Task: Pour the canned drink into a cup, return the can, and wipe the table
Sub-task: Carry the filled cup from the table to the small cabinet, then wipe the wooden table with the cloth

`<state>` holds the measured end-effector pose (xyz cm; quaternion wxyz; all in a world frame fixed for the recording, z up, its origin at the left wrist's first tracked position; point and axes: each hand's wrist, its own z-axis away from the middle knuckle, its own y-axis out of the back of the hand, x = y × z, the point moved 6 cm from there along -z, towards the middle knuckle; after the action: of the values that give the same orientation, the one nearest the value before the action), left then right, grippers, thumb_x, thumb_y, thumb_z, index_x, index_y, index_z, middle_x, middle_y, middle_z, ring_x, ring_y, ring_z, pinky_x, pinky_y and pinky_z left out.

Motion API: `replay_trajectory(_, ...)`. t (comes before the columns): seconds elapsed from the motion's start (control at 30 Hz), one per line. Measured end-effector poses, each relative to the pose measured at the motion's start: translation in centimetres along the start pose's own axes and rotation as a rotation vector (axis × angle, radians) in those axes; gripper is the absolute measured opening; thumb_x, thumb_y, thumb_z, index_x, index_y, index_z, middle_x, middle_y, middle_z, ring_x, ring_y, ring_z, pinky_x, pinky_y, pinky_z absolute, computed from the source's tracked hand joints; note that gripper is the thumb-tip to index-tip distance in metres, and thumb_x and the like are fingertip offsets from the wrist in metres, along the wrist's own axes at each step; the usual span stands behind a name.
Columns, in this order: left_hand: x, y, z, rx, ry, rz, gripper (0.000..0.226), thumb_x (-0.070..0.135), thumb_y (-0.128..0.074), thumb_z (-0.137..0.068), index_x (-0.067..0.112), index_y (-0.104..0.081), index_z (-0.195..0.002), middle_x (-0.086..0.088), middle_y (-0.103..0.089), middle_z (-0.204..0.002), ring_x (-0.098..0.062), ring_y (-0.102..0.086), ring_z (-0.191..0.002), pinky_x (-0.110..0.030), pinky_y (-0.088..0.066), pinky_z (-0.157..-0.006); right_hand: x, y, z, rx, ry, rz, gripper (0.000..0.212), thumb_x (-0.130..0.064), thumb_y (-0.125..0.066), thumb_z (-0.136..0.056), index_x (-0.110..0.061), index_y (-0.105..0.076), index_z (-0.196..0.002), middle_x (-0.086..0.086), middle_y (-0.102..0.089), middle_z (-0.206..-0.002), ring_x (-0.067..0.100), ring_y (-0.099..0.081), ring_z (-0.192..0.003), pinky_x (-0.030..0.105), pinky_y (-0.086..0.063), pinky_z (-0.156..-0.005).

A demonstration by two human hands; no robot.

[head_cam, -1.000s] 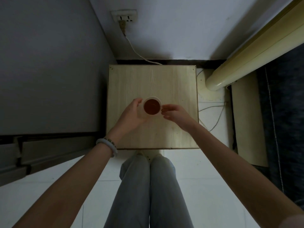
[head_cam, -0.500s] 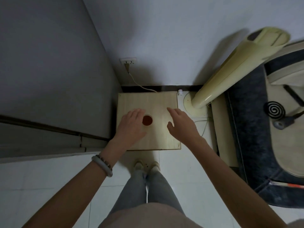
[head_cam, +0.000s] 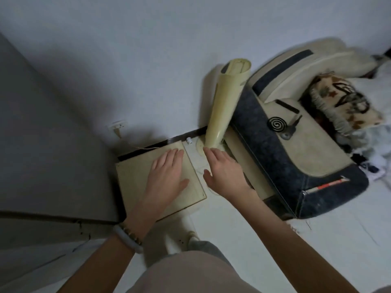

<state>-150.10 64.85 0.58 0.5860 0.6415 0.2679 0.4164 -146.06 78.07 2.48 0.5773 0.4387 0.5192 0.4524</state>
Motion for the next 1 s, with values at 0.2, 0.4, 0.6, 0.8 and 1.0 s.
replay_trajectory(0.2, 5.4, 0.5, 1.0, 0.003, -0.293, -0.037, 0.081, 0.041, -0.071, -0.077, 0.01, -0.033, -0.142, -0.009, -0.04, -0.145, -0.025, -0.036, -0.133, -0.036, -0.028, -0.108, 2.3, 0.8, 7.0, 0.068, -0.269, 0.001, 0.061, -0.022, -0.051, -0.089, -0.014, -0.027, -0.145, 0.006, -0.043, -0.139, 0.025, -0.043, -0.124, 0.034, -0.041, -0.094)
replay_trajectory(0.4, 10.4, -0.3, 5.2, -0.039, -0.566, -0.037, 0.081, 0.042, -0.065, -0.083, 0.012, -0.023, -0.146, -0.008, -0.033, -0.149, -0.023, -0.031, -0.136, -0.034, -0.025, -0.11, 2.2, 0.0, 16.2, 0.154, -0.569, -0.02, 0.06, -0.018, -0.055, -0.086, -0.011, -0.034, -0.141, 0.009, -0.048, -0.136, 0.03, -0.048, -0.12, 0.039, -0.044, -0.093)
replay_trajectory(0.6, 17.2, -1.9, 11.2, -0.112, -0.862, -0.046, 0.081, 0.043, -0.06, -0.086, 0.014, -0.016, -0.148, -0.004, -0.023, -0.154, -0.021, -0.024, -0.139, -0.033, -0.02, -0.111, 1.7, -0.5, 27.4, 0.228, -0.896, -0.015, 0.063, -0.018, -0.056, -0.085, -0.01, -0.032, -0.142, 0.008, -0.048, -0.134, 0.03, -0.046, -0.12, 0.037, -0.042, -0.093)
replay_trajectory(0.8, 24.0, -3.3, 18.4, -0.186, -1.171, -0.026, 0.08, 0.043, -0.058, -0.088, 0.014, -0.015, -0.149, -0.004, -0.018, -0.156, -0.021, -0.019, -0.141, -0.034, -0.017, -0.112, 0.3, -1.4, 38.3, 0.366, -1.194, 0.018, 0.064, -0.008, -0.074, -0.06, -0.003, -0.056, -0.121, 0.012, -0.066, -0.104, 0.034, -0.064, -0.089, 0.036, -0.053, -0.064)
replay_trajectory(1.0, 29.6, -4.9, 26.8, -0.186, -1.456, -0.093, 0.079, 0.042, -0.067, -0.08, 0.009, -0.032, -0.143, -0.009, -0.036, -0.148, -0.025, -0.033, -0.136, -0.038, -0.026, -0.11, -1.7, -2.2, 47.6, 0.43, -1.422, 0.075, 0.065, -0.003, -0.073, -0.051, 0.002, -0.059, -0.114, 0.014, -0.066, -0.095, 0.035, -0.064, -0.084, 0.036, -0.053, -0.062)
